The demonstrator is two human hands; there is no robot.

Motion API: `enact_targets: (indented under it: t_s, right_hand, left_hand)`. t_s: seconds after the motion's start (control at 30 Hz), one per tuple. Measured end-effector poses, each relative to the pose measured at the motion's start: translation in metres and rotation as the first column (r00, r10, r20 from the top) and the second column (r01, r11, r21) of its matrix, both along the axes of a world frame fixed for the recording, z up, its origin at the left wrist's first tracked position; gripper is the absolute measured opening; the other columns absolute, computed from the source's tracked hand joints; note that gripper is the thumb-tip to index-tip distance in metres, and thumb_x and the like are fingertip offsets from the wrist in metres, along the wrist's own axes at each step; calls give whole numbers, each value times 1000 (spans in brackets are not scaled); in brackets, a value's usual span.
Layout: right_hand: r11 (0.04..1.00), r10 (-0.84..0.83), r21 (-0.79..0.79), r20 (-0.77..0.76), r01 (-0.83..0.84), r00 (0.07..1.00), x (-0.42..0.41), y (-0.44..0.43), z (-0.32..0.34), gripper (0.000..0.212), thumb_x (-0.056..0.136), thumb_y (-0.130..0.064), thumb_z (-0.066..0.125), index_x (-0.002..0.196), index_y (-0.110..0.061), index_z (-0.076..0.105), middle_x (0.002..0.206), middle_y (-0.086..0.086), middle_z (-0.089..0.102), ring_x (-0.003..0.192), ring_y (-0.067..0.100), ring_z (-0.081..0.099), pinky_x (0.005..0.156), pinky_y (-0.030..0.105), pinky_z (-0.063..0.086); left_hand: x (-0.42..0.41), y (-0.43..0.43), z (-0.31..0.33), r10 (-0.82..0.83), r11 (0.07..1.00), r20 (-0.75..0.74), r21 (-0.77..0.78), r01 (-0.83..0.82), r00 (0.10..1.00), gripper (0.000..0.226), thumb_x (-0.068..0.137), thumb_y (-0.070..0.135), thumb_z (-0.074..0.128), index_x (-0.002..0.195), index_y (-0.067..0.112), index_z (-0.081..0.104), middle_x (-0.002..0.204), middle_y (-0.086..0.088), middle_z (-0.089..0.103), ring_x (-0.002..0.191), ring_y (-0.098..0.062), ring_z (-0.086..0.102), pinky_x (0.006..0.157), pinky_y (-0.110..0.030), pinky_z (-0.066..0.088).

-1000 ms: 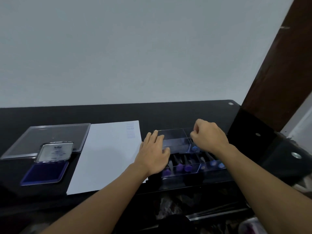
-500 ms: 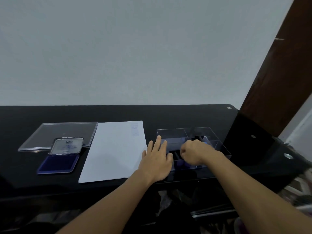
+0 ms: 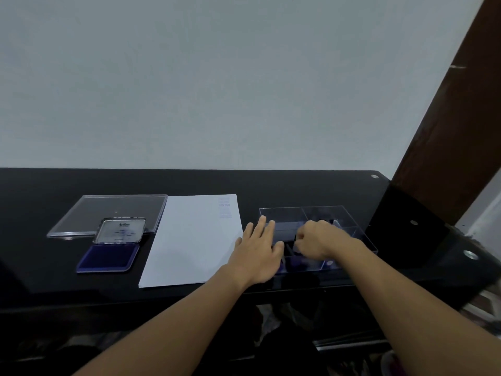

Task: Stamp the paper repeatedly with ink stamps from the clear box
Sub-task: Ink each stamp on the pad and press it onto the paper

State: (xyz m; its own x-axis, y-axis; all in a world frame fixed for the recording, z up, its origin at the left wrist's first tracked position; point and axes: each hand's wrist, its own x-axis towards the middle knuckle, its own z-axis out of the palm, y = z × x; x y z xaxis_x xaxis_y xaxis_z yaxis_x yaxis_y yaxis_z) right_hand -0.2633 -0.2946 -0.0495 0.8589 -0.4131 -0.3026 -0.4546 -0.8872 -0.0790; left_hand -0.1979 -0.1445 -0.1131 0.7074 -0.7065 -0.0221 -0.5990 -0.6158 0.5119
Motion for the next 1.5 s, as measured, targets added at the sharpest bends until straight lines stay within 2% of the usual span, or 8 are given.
enact_targets:
  t_s: [0.13,0.33,0.57,0.7,0.9,0.97,1.2,1.5]
  right_hand:
    - [999,5,32,98,-8,995,1,7,16,25,96,-38,46,108,-22,60,102,2,63,96,23,60,82,38,51]
    - [993,85,54,315,-108,945,13,34,31,11,101,-29,46,92,-22,49,91,0,61,82,19,58,77,43,54]
    - [974,56,179,404,-138,913,42,88,36,14,98,-28,50,97,-16,45,89,7,61,72,23,55,67,39,49]
    - [957,94,210,426,-199,900,65,124,34,15,97,-29,54,95,-16,48,89,7,61,68,20,53,61,33,45]
    - [915,210,213,471,-342,857,101,182,29,16,94,-26,64,93,-12,55,85,1,60,71,19,56,58,30,47]
    - [901,237,216,483,-377,843,113,201,25,16,92,-26,64,92,-12,56,86,2,61,78,23,60,65,35,52]
    - [861,340,209,440,-464,831,152,258,1,16,92,-29,58,88,-14,53,84,3,60,73,20,55,58,31,43]
    - [861,444,115,303,-495,843,192,299,-21,23,92,-35,57,78,-22,44,90,5,61,80,24,60,62,34,47]
  left_hand:
    - [3,12,13,-1,999,17,-52,2,1000,63,103,45,24,158,21,7,166,3,-4,152,-18,-7,123,-47,8]
    - [15,63,37,83,995,53,-60,-80,995,60,105,43,26,159,23,8,166,6,-4,152,-18,-8,123,-41,5]
    - [48,147,46,242,969,38,-58,-239,970,59,105,40,30,158,21,13,166,3,1,152,-18,-6,122,-39,5]
    - [67,200,41,333,943,66,-47,-331,941,60,99,48,29,150,17,33,159,-3,26,151,-31,10,122,-44,14]
    - [82,269,42,452,891,49,-62,-449,891,52,105,26,35,153,8,27,163,-8,21,151,-18,9,118,-27,2]
    - [93,290,35,506,862,36,-54,-504,862,53,105,30,36,153,9,29,162,-7,23,150,-18,10,119,-30,5]
    - [123,344,-4,621,784,66,-74,-617,781,50,99,32,44,142,8,45,144,-7,49,135,-26,37,114,-42,31]
    - [140,361,-47,650,753,113,39,-657,752,58,103,41,34,155,18,26,164,-3,16,152,-23,7,122,-48,6]
